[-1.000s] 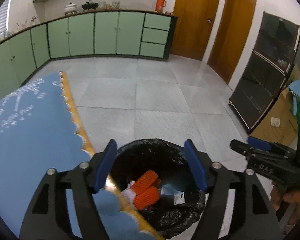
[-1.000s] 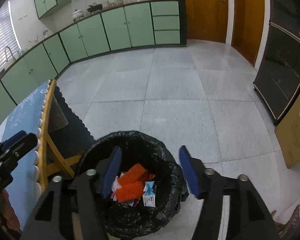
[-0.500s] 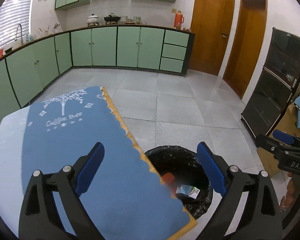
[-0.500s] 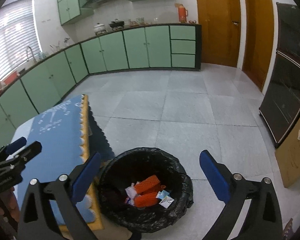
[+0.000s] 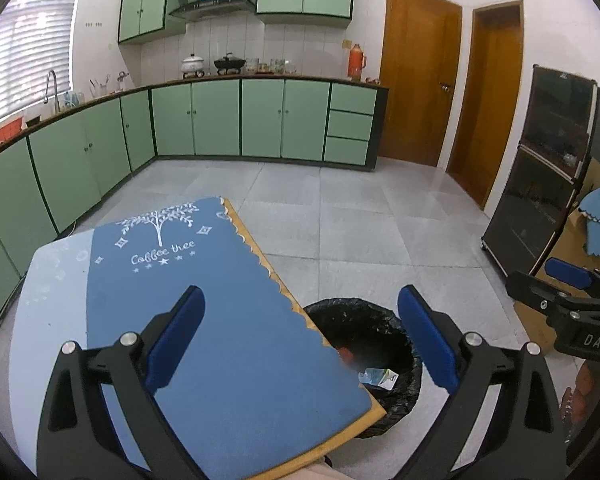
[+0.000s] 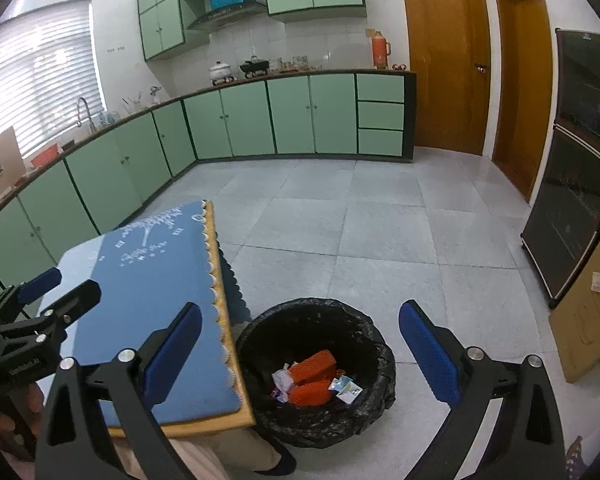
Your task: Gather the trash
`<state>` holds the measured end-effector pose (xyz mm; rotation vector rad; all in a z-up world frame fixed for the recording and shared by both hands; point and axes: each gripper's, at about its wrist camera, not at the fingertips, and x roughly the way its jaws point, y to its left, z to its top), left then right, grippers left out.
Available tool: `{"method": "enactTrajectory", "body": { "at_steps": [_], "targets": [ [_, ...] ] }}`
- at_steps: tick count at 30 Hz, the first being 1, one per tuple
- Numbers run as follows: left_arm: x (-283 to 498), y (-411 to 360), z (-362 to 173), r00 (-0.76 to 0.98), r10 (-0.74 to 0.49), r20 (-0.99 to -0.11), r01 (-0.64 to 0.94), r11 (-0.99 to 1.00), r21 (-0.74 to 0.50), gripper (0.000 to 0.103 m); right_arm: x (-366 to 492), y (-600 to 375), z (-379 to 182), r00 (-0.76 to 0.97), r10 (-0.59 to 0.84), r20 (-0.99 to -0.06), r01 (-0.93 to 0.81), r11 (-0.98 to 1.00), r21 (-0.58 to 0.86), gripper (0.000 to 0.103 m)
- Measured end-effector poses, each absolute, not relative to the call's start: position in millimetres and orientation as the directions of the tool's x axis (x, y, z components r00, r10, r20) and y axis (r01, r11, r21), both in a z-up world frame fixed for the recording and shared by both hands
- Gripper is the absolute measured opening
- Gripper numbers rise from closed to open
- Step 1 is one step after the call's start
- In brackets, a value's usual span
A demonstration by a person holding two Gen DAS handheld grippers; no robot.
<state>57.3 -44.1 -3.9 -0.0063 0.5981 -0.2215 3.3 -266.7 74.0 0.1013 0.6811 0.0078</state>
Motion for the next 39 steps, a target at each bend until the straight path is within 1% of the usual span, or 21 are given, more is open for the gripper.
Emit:
{"method": "enactTrajectory", "body": {
  "at_steps": [8,14,23,32,39],
  "targets": [
    [30,-37,16,0.836,-0.202,-0.510,0.195,0.978,-0.069,0.094,-20,-254,94,0.813,0.043,-0.581,0.011,0.996,0.090,0.097],
    [22,-33,21,0.851,-0.186,-0.491,0.179,0.982,-0.062,0.094,-29,-248,100,0.825,0.041,-0.564,0.003,0.997,0.077,0.097],
    [17,-29,23,0.855,-0.182,-0.486,0.173,0.983,-0.065,0.094,-33,-244,101,0.828,0.047,-0.558,-0.006,0.997,0.074,0.097],
    [21,-22,17,0.837,-0.183,-0.516,0.161,0.983,-0.089,0.094,-30,-242,99,0.818,0.057,-0.573,-0.012,0.997,0.081,0.097],
    [19,-21,20,0.848,-0.167,-0.502,0.147,0.986,-0.080,0.094,-27,-240,102,0.821,0.067,-0.567,-0.026,0.996,0.080,0.097]
  ]
}}
